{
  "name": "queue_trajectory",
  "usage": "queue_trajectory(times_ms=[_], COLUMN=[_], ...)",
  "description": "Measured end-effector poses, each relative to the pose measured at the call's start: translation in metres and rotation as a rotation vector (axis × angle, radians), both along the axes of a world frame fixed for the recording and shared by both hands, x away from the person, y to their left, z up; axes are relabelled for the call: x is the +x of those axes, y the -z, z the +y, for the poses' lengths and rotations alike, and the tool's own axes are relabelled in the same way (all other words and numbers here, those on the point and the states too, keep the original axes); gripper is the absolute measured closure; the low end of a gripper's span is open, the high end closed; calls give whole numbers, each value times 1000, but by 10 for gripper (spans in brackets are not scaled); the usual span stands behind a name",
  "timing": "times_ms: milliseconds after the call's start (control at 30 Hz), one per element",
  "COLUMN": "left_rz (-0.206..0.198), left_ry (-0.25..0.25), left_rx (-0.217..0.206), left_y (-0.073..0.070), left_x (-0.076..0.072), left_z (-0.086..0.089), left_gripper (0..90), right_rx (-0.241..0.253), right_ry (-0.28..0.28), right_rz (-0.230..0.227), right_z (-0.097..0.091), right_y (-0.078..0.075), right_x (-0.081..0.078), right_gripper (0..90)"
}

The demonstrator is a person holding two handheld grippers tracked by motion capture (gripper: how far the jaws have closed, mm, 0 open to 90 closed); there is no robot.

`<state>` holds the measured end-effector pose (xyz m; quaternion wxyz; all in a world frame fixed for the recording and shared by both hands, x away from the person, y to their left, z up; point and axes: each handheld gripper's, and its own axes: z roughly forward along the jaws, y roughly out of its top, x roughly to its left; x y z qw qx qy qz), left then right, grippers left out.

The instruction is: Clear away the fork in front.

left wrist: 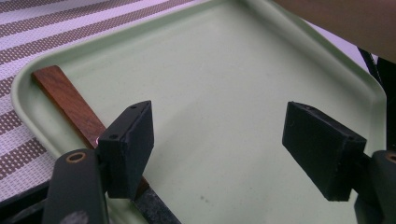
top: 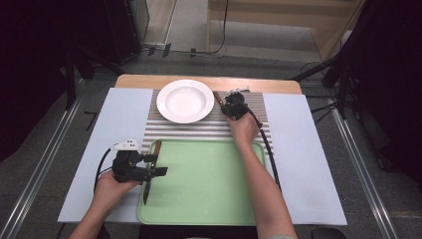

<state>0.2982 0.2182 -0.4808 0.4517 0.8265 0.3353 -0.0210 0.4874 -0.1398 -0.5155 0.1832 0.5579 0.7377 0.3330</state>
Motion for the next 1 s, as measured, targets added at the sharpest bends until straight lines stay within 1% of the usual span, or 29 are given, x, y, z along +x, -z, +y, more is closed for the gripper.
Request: queue_trajectory(times_ms=[200,267,333,367,400,433,567,633,700,800,833,900,1000], left_rz=[4,4,5,5,6,7,10,10,10,8,7,9,9], left_ry=[-4,-3,-5,-5,-6,-8,-4,-4,-6,-7,-7,-9,-10], left_rx=[-4,-6,-5,-5,-7,-7,-6,-6,-6,-8,-7,-11,-11], left_y=[0,0,0,0,0,0,0,1,1,0,0,1,0], left_x=[0,0,1,1,1,1,1,1,2,1,1,2,2], left_z=[0,0,1,1,1,0,0,0,0,0,0,0,0], left_gripper=[248,248,248,248,248,248,248,248,248,248,248,248,248], right_rx=[35,61,95,94,95,91,118,123,134,133,132,132,130], right_ry=[1,3,10,17,9,17,13,-3,-8,-17,-30,-38,-57], right_rz=[17,27,51,57,67,69,81,85,94,88,86,77,77], right_z=[-4,-7,-12,-14,-16,-17,-26,-29,-31,-31,-32,-32,-33], right_y=[-1,-2,-3,-4,-4,-5,-11,-15,-17,-22,-24,-28,-35], right_x=[1,3,5,5,6,6,6,5,4,1,0,-2,-4], right_gripper=[764,765,765,766,765,766,766,765,766,765,765,765,765])
